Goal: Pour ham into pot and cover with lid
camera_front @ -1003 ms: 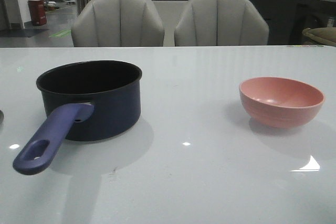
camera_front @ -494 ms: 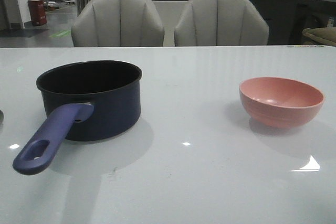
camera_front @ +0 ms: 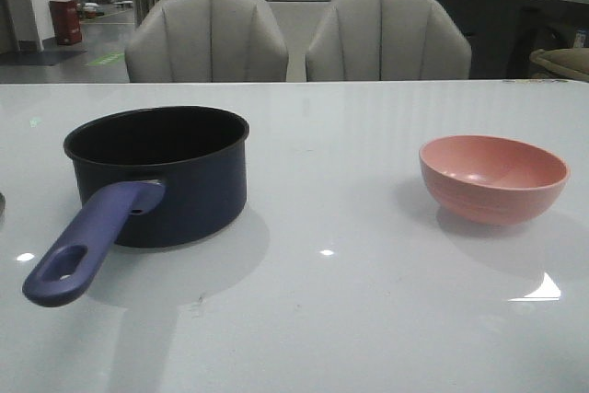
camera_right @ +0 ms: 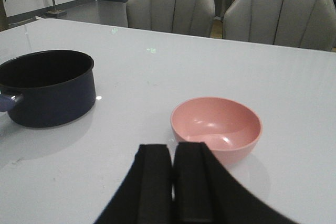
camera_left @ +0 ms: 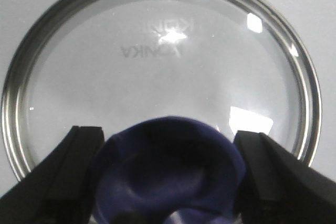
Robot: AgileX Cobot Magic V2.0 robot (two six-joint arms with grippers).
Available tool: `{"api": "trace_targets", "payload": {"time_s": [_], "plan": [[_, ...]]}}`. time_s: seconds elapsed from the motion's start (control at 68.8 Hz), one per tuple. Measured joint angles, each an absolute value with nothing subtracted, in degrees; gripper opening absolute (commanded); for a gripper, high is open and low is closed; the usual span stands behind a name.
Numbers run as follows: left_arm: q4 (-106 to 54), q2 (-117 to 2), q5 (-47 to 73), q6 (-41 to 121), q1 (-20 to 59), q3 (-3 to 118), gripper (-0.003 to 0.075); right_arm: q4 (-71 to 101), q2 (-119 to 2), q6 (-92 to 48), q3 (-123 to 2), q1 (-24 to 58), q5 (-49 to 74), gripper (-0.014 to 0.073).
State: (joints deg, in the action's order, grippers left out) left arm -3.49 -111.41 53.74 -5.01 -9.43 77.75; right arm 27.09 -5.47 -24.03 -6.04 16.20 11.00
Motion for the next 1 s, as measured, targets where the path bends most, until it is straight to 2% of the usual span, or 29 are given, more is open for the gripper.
{"api": "trace_targets", "payload": {"time_s": [0.61,0.858,1.003], "plan": [[-4.2,-109.4,54.6,-2.4,-9.4,80.6,0.0195,27.1,-5.5,-24.0,-6.0,16.2,11.0,0.0162],[-4.2,-106.6,59.7,0.8,-8.7,88.5,0.0195,27.1,-5.5,-24.0,-6.0,16.2,11.0,0.0162],[-4.8,-106.2,63.8,3.2,-4.6,95.6,0.0195,27.1,-5.5,-24.0,-6.0,16.2,11.0,0.0162]]}}
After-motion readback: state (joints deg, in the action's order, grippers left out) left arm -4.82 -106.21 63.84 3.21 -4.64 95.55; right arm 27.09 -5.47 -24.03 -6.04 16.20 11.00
